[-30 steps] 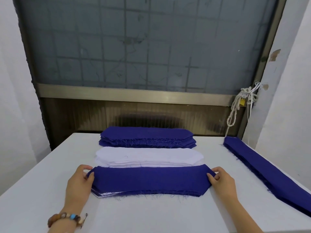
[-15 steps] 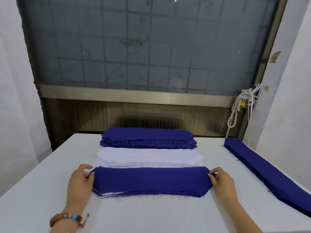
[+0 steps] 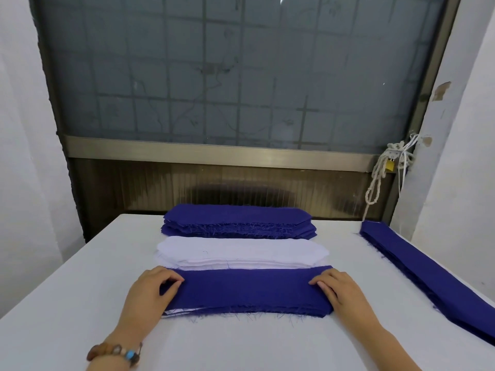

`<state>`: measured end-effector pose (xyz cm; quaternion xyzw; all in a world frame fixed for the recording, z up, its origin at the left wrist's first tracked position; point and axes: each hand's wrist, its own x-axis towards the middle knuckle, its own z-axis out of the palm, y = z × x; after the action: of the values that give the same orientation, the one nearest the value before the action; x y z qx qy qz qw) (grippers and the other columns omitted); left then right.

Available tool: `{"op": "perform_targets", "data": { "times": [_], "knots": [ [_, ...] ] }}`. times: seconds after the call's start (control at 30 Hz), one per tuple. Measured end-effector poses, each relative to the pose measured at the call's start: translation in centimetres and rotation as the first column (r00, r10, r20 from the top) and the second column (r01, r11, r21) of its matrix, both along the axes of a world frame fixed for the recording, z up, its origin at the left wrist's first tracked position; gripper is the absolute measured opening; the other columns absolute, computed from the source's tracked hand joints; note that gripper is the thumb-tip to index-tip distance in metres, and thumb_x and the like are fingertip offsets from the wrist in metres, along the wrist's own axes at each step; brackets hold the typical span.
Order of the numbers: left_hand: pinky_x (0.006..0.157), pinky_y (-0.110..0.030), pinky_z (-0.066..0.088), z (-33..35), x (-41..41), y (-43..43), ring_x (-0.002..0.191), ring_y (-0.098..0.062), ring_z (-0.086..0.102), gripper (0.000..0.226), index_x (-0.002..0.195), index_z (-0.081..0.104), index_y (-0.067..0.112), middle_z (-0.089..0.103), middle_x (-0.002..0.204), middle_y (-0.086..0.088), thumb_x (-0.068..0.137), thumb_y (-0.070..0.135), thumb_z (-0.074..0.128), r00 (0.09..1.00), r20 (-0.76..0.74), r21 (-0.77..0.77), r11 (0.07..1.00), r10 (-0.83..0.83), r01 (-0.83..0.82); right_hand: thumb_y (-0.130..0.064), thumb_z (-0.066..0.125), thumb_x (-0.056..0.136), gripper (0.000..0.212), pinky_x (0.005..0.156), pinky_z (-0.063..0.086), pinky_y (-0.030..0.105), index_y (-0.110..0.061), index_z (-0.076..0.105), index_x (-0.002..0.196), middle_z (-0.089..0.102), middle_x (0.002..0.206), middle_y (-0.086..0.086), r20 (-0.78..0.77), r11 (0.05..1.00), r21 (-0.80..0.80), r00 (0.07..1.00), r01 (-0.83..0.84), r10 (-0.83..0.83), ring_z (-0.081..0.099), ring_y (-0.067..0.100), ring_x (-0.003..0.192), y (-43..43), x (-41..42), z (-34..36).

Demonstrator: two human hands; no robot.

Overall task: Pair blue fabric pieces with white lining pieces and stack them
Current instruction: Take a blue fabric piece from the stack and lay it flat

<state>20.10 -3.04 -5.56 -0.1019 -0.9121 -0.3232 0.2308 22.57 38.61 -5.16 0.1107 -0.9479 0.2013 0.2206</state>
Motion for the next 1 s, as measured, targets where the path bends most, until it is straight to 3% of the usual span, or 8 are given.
{"op": "perform_targets", "data": {
  "times": [0.23, 0.33, 0.43, 0.5, 0.57, 0.63, 0.83, 1.0],
  "knots": [
    [0.063, -0.023, 0.046, 0.9, -1.0, 0.8, 0.076, -0.004, 0.054, 0.021, 0.067, 0.060, 0.032, 0.059, 0.074, 0.013, 0.086, 0.029, 0.068, 0.995, 0.059, -0.104, 0.992, 0.080, -0.074, -0.033, 0.042, 0.101, 0.021, 0.080, 0.043, 0.021, -0.031, 0.062, 0.102, 0.057, 0.103, -0.015, 0.056, 0.981, 0.162, 0.992, 0.103, -0.113, 0.050, 0.007, 0.091, -1.0, -1.2, 0.9],
    [0.057, -0.021, 0.044, 2.3, -2.1, 1.5, 0.066, -0.008, 0.055, 0.041, 0.066, 0.059, 0.022, 0.059, 0.070, 0.006, 0.093, 0.051, 0.050, 0.976, 0.095, -0.272, 0.949, 0.194, -0.162, -0.043, 0.037, 0.101, 0.024, 0.072, 0.044, 0.019, -0.030, 0.056, 0.094, 0.054, 0.096, -0.011, 0.078, 0.946, 0.247, 0.969, 0.210, -0.236, 0.051, 0.007, 0.086, -2.5, -2.1, 1.8],
    [0.061, -0.025, 0.051, 3.4, -3.4, 2.8, 0.062, -0.010, 0.058, 0.054, 0.069, 0.064, 0.019, 0.061, 0.065, 0.001, 0.095, 0.059, 0.038, 0.964, 0.069, -0.353, 0.910, 0.258, -0.218, -0.042, 0.036, 0.101, 0.027, 0.067, 0.044, 0.021, -0.025, 0.049, 0.083, 0.053, 0.090, -0.008, 0.100, 0.937, 0.225, 0.950, 0.267, -0.294, 0.053, 0.010, 0.080, -4.3, -3.5, 2.4],
    [0.060, -0.024, 0.050, 3.5, -4.5, 3.9, 0.063, -0.007, 0.054, 0.041, 0.072, 0.062, 0.025, 0.059, 0.064, 0.005, 0.095, 0.053, 0.045, 0.973, 0.016, -0.287, 0.933, 0.232, -0.218, -0.038, 0.041, 0.100, 0.022, 0.068, 0.047, 0.021, -0.024, 0.051, 0.087, 0.054, 0.090, -0.008, 0.093, 0.956, 0.149, 0.959, 0.251, -0.266, 0.054, 0.009, 0.079, -5.4, -4.5, 2.4],
    [0.064, -0.022, 0.048, 3.6, -5.7, 5.1, 0.073, -0.004, 0.052, 0.020, 0.085, 0.063, 0.032, 0.059, 0.072, 0.013, 0.094, 0.046, 0.053, 0.985, -0.035, -0.205, 0.964, 0.166, -0.170, -0.032, 0.045, 0.100, 0.012, 0.074, 0.048, 0.021, -0.025, 0.054, 0.096, 0.055, 0.093, -0.008, 0.071, 0.975, 0.078, 0.974, 0.210, -0.215, 0.052, 0.008, 0.082, -6.6, -5.7, 2.4],
    [0.074, -0.021, 0.046, 3.6, -7.3, 6.1, 0.086, -0.005, 0.051, 0.013, 0.100, 0.064, 0.033, 0.060, 0.087, 0.015, 0.095, 0.040, 0.055, 0.993, -0.034, -0.211, 0.971, 0.111, -0.115, -0.028, 0.046, 0.100, 0.009, 0.080, 0.046, 0.020, -0.026, 0.054, 0.103, 0.055, 0.099, -0.008, 0.066, 0.986, 0.053, 0.985, 0.159, -0.162, 0.050, 0.008, 0.089, -7.9, -7.1, 2.4],
    [0.091, -0.020, 0.037, 2.6, -11.0, 8.7, 0.110, -0.008, 0.045, 0.031, 0.128, 0.053, 0.034, 0.052, 0.122, 0.015, 0.100, 0.040, 0.043, 0.997, 0.050, -0.312, 0.949, 0.051, -0.033, -0.021, 0.050, 0.098, 0.011, 0.082, 0.043, 0.019, -0.023, 0.059, 0.105, 0.051, 0.100, -0.008, 0.091, 1.000, -0.016, 0.996, 0.008, -0.006, 0.049, 0.008, 0.093, -11.5, -11.4, 2.5],
    [0.104, -0.020, 0.027, 0.9, -11.7, 9.4, 0.128, -0.002, 0.038, 0.039, 0.140, 0.042, 0.037, 0.044, 0.141, 0.018, 0.102, 0.040, 0.035, 0.998, 0.057, -0.301, 0.953, 0.034, -0.015, -0.035, 0.052, 0.097, 0.019, 0.079, 0.041, 0.013, -0.033, 0.055, 0.116, 0.045, 0.095, -0.016, 0.126, 0.993, -0.112, 0.992, 0.021, -0.007, 0.047, 0.001, 0.085, -12.8, -13.5, 1.1]
  ]
}}
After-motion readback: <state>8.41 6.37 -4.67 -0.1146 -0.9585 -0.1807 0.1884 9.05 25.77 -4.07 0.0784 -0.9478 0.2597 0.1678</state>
